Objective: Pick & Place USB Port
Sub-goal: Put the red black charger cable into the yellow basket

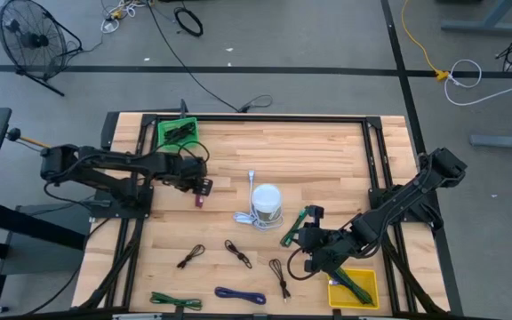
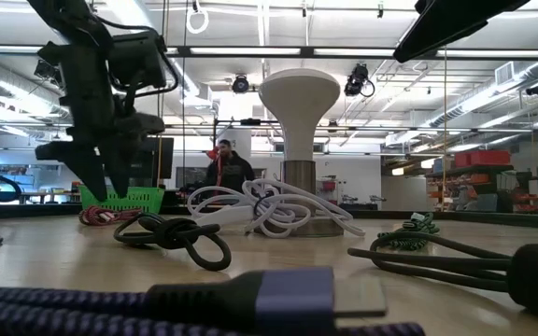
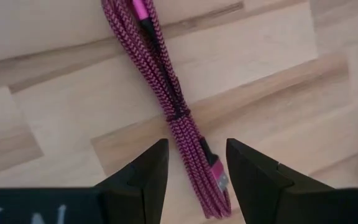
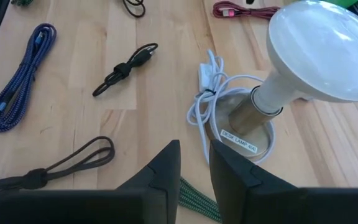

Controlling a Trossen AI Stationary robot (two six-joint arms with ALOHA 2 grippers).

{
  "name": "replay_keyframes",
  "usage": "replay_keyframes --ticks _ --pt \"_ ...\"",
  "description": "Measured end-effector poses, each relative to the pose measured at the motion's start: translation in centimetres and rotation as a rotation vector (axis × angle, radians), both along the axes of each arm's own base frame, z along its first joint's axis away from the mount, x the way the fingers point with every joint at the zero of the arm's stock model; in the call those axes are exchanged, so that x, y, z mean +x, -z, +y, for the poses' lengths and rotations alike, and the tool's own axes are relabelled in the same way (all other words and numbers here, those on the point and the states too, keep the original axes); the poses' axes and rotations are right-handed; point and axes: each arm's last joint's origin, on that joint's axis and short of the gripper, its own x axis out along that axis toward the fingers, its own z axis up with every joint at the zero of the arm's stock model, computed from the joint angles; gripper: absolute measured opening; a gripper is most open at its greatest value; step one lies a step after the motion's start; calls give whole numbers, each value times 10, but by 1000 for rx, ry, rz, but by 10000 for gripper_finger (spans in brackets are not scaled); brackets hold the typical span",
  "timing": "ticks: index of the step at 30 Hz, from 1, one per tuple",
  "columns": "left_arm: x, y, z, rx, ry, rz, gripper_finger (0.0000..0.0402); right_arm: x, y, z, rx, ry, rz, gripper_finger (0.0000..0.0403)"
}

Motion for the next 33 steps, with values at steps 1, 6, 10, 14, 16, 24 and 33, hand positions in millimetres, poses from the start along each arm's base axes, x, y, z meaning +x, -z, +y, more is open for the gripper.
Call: replay_keyframes --ticks 1,6,10,14,16,24,33 --pt "0 1 -1 -1 -1 5 167 0 0 0 -1 -1 0 86" --pt "9 8 -1 4 8 -20 167 1 -1 1 1 -5 -8 86" --pt "11 18 -1 -3 7 33 167 1 -1 1 4 -12 -14 86" --pt "15 28 0 3 8 84 167 1 -1 1 4 -14 -12 86" --pt "16 31 0 5 24 101 165 1 -1 1 5 -15 -11 86" --pt "18 31 1 23 137 122 31 1 -1 1 3 -15 -8 86" --pt "33 15 -1 85 263 68 29 1 -1 1 0 -12 -10 86"
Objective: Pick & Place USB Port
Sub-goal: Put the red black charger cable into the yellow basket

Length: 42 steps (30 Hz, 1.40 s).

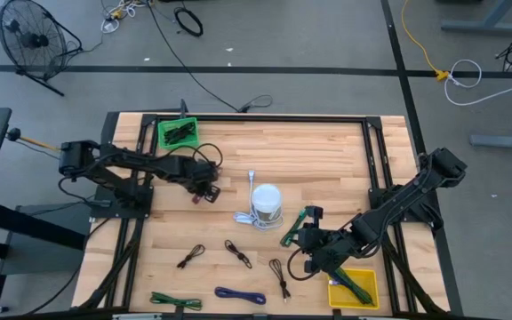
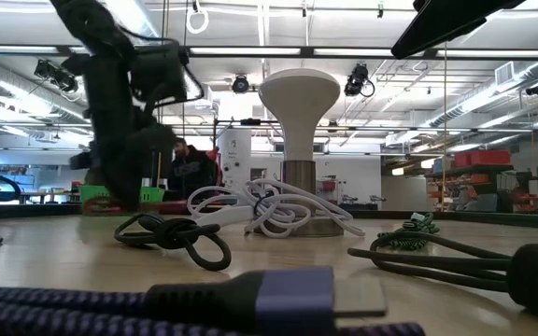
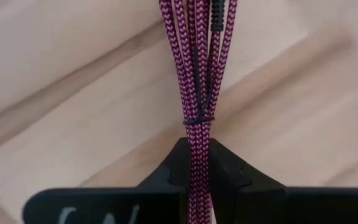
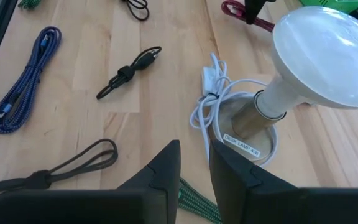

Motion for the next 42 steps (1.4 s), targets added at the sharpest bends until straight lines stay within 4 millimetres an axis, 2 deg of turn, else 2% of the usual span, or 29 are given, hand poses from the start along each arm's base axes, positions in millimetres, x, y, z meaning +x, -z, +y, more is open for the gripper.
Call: replay_keyframes --ticks 5,12,16,20,24,28,35,42 --pt "28 -35 -8 47 133 -115 29 0 -1 -1 -28 26 -22 86" --pt "63 -115 -21 244 364 -266 29 6 -3 -9 -70 118 -91 86" --pt "69 -162 -24 404 429 -289 29 13 -4 -18 -57 155 -103 86" --pt "67 -191 -29 547 456 -328 29 20 -7 -29 -88 235 -148 86" --pt "68 -201 -41 598 532 -403 29 28 -14 -44 -147 357 -244 86" --pt "71 -207 -55 636 603 -470 29 34 -33 -60 -135 366 -317 86" --pt "74 -216 -73 707 655 -559 29 33 -72 -78 -61 243 -451 86" --pt "77 -225 -81 757 700 -653 29 32 -100 -79 -61 93 -611 86"
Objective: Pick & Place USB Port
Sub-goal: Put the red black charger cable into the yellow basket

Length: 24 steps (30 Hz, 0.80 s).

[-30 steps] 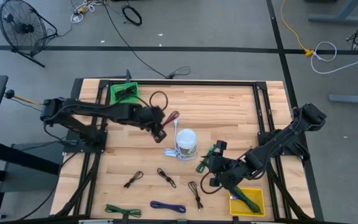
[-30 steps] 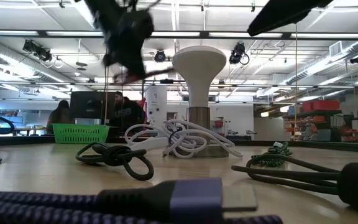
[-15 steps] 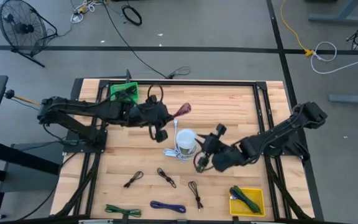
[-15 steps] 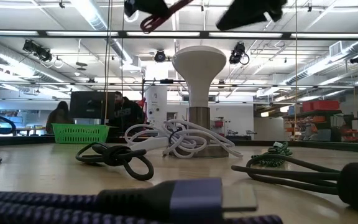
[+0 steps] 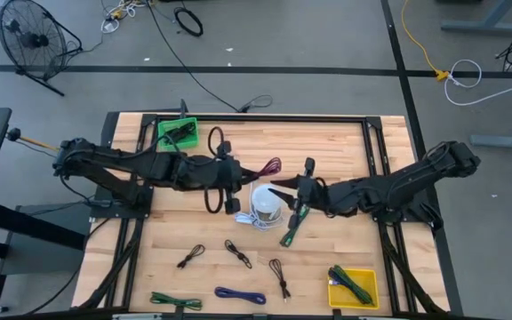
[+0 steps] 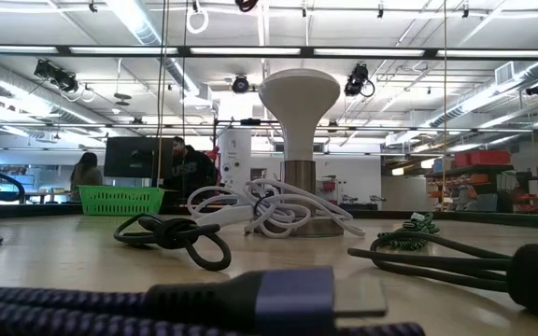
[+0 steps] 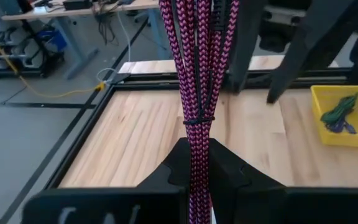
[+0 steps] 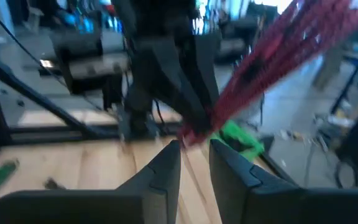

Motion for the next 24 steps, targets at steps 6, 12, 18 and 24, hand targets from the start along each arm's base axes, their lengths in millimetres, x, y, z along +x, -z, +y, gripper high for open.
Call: replay_keyframes --ticks 6,12,18,24 --pt "1 -3 -4 -12 36 -31 29 1 -7 -3 -38 2 -50 86" --pt "1 -5 -8 6 58 -52 29 5 -11 -12 -30 -2 -88 86" --pt "2 -8 -9 7 78 -79 29 7 -15 -14 -36 -88 -127 86" --pt "3 -11 -9 0 96 -105 29 8 -19 -19 -22 -87 -167 86"
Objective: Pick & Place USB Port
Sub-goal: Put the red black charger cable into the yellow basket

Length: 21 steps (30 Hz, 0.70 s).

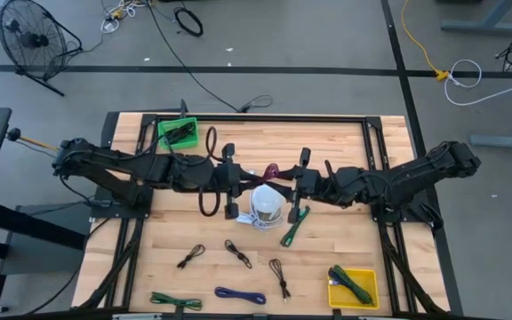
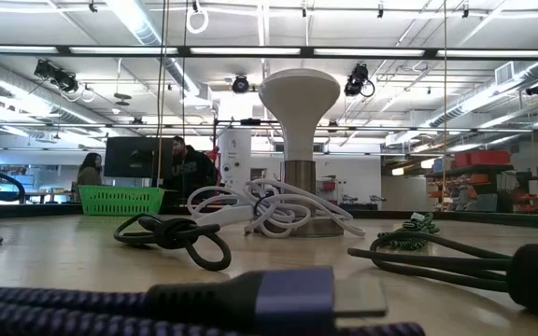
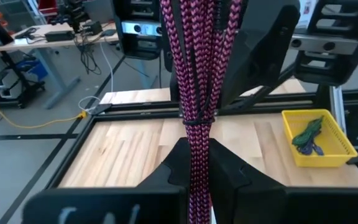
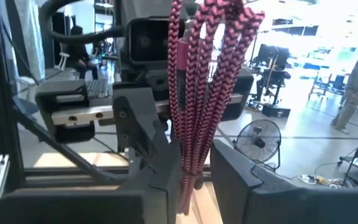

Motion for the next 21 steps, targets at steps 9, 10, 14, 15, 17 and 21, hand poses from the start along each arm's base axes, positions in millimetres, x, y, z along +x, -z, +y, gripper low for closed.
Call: replay_keyframes --ticks 9,10,14,15,17,21 --pt "1 -2 3 -4 -9 -20 29 0 -2 0 -6 -8 -26 77" --pt "2 -2 3 -5 -10 -22 29 0 -3 0 -6 0 -26 67" --pt "2 -2 4 0 -22 -23 39 0 -3 0 -43 15 -28 12" --pt "2 -2 4 5 -31 -26 44 0 -4 0 -37 22 -35 12" --pt "2 -2 5 13 -54 -29 55 0 -5 -1 -36 49 -40 8" --pt "1 -1 6 51 -70 -13 69 -4 -6 -3 -49 93 -26 4"
